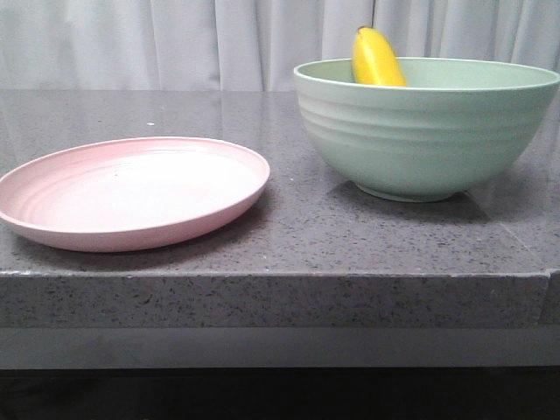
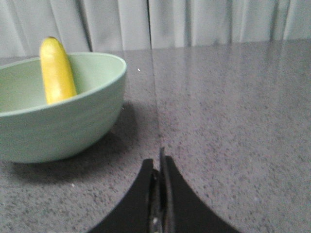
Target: Transfer banana from pink plate to green bowl
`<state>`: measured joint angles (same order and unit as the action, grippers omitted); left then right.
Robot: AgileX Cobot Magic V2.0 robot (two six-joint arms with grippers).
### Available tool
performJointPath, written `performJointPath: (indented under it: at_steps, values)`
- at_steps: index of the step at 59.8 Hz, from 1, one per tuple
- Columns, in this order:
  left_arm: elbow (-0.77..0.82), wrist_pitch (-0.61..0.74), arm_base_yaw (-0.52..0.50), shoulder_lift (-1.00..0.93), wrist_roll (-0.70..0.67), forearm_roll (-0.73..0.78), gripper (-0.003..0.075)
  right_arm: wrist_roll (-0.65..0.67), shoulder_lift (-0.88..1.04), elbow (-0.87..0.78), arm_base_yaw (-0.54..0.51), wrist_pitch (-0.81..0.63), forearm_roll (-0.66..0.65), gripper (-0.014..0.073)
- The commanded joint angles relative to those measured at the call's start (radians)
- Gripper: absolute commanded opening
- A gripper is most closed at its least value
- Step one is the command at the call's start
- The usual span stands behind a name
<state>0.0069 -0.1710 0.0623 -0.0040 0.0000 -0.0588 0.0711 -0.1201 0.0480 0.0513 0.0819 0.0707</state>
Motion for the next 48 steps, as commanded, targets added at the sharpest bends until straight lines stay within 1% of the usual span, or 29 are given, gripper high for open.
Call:
performJointPath:
  at_steps: [1, 6, 12, 29, 48]
  values:
    - [0.005, 0.089, -0.002, -0.020, -0.008, -0.009, -0.0020, 0.006, 0.029, -0.031, -0.029, -0.088, -0.018, -0.0106]
    - [0.005, 0.089, -0.002, -0.020, -0.008, -0.009, -0.0020, 0.006, 0.088, -0.078, -0.036, -0.082, -0.017, -0.0106]
    - [0.005, 0.089, -0.002, -0.020, -0.008, -0.009, -0.0020, 0.006, 0.159, -0.075, -0.039, -0.007, -0.015, -0.0106]
    - [0.005, 0.087, -0.002, -0.020, -0.008, -0.009, -0.0020, 0.005, 0.154, -0.075, -0.039, 0.032, -0.019, -0.0106]
    - [0.005, 0.087, -0.002, -0.020, -0.008, -0.009, -0.0020, 0.005, 0.154, -0.075, -0.039, 0.034, -0.019, -0.0106]
